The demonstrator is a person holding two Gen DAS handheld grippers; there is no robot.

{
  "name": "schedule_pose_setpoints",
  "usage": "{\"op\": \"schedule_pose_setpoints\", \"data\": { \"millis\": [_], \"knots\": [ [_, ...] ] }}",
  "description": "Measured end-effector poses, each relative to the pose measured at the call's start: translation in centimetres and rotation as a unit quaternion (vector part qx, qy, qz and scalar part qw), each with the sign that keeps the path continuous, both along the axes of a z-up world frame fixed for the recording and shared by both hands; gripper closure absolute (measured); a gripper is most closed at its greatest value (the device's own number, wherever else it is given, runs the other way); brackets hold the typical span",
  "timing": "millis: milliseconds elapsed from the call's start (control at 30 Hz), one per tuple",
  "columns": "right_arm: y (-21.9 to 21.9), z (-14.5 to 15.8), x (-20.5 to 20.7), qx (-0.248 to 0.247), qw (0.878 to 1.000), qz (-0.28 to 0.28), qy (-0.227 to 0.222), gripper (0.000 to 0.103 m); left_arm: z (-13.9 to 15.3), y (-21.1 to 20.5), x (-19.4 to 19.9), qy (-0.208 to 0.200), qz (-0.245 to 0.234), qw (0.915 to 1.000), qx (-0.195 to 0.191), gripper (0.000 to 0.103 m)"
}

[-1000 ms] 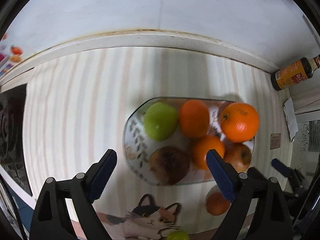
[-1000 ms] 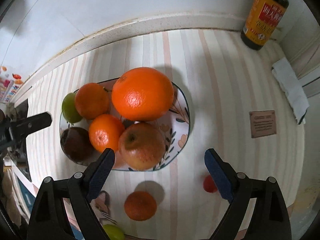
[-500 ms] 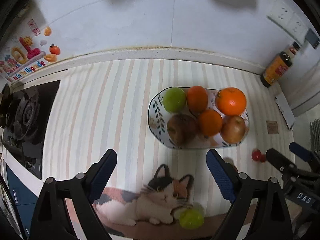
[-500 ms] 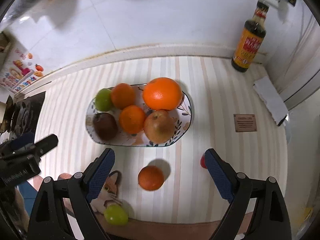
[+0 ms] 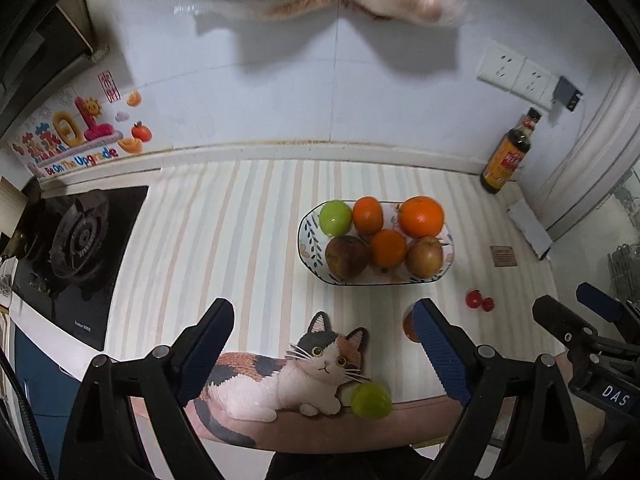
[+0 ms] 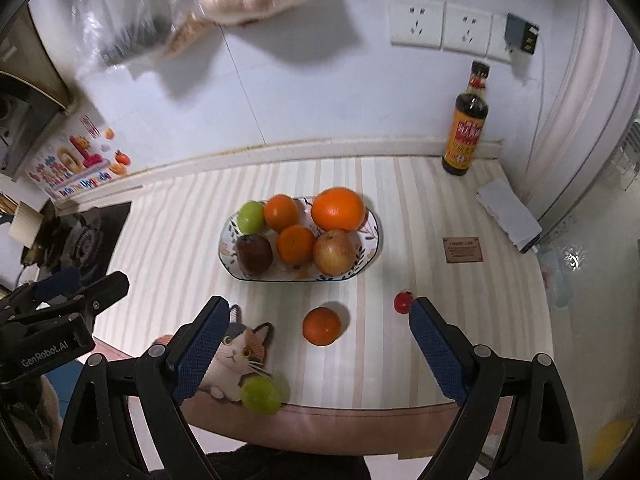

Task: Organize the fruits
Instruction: 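Move both tools back toward the green apple and orange near the cat cushion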

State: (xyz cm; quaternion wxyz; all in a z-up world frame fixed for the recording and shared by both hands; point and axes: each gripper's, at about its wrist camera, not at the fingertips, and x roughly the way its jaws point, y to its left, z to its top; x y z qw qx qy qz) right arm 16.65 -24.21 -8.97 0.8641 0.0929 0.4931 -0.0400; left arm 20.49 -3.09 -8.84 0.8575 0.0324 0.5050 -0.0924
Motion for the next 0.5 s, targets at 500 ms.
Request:
{"op": "schedule_pose_setpoints", "data": {
  "millis": [500],
  "knots": [
    [1.4, 7.0, -4.6, -0.020, 0.998, 0.003, -0.068, 0.010, 5.3, 0.0, -4.6, -0.066, -0.008, 0.9978, -0.003, 0.012]
  ]
}}
